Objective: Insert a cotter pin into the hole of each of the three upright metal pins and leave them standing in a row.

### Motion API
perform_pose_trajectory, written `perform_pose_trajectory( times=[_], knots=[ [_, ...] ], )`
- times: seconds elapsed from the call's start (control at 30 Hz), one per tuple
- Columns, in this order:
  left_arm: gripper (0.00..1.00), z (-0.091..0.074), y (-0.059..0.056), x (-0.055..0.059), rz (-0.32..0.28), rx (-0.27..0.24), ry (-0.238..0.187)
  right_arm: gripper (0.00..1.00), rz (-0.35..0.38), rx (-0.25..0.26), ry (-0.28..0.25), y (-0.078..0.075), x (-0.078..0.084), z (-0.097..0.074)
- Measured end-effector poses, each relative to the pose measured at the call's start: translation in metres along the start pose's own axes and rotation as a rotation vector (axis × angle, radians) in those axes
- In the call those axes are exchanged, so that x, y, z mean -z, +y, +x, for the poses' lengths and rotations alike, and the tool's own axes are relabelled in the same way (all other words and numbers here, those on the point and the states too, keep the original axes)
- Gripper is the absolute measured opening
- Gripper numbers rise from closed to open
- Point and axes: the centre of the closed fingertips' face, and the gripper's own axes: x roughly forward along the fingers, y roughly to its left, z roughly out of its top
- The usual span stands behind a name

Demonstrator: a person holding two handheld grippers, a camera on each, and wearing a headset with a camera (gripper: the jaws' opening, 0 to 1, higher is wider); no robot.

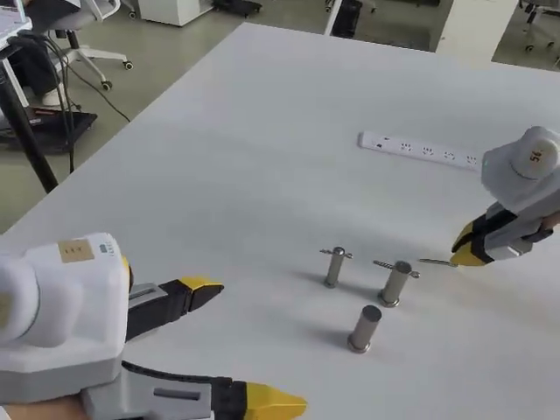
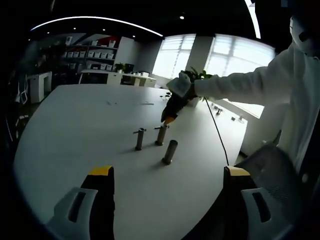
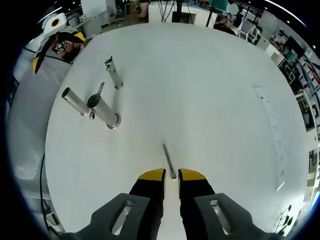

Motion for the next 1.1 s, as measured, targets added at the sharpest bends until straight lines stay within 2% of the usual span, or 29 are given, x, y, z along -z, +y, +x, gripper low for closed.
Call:
perform_pose_trajectory(
  times=[0.07, 0.23, 0.4, 0.63, 0.83, 1.0, 1.03, 1.1],
  knots=[
    [0.89, -0.0007, -0.0003, -0.0028, -0.01, 0.0, -0.016, 0.05, 0.001, -0.002, 0.001, 0.0006, -0.0002, 0.0004],
    [0.88, -0.0007, 0.0023, -0.0001, -0.018, -0.008, -0.009, 0.05, 0.012, -0.009, 0.011, 0.0005, -0.0009, 0.0016],
    [0.87, -0.0014, 0.0017, -0.0034, -0.025, -0.006, -0.027, 0.04, 0.006, -0.007, 0.03, -0.0002, -0.0046, 0.0042],
    [0.88, -0.0033, 0.003, -0.0022, -0.024, -0.014, -0.024, 0.0, -0.016, -0.038, 0.075, 0.0089, -0.0033, 0.0096],
    [0.87, -0.0049, 0.0043, -0.0032, -0.019, -0.013, -0.023, 0.0, -0.019, -0.029, 0.078, 0.0067, -0.0042, 0.0087],
    [0.86, -0.0057, 0.0053, -0.002, -0.035, -0.011, -0.018, 0.0, 0.028, -0.021, 0.083, 0.0082, -0.0038, 0.0081],
    [0.86, -0.0061, 0.0045, -0.0006, -0.046, -0.008, -0.009, 0.0, 0.021, -0.014, 0.08, 0.0075, -0.0045, 0.0067],
    [0.87, -0.0062, 0.0049, -0.0023, -0.032, -0.009, -0.011, 0.0, 0.022, 0.007, 0.067, 0.0041, -0.0077, 0.0021]
  ],
)
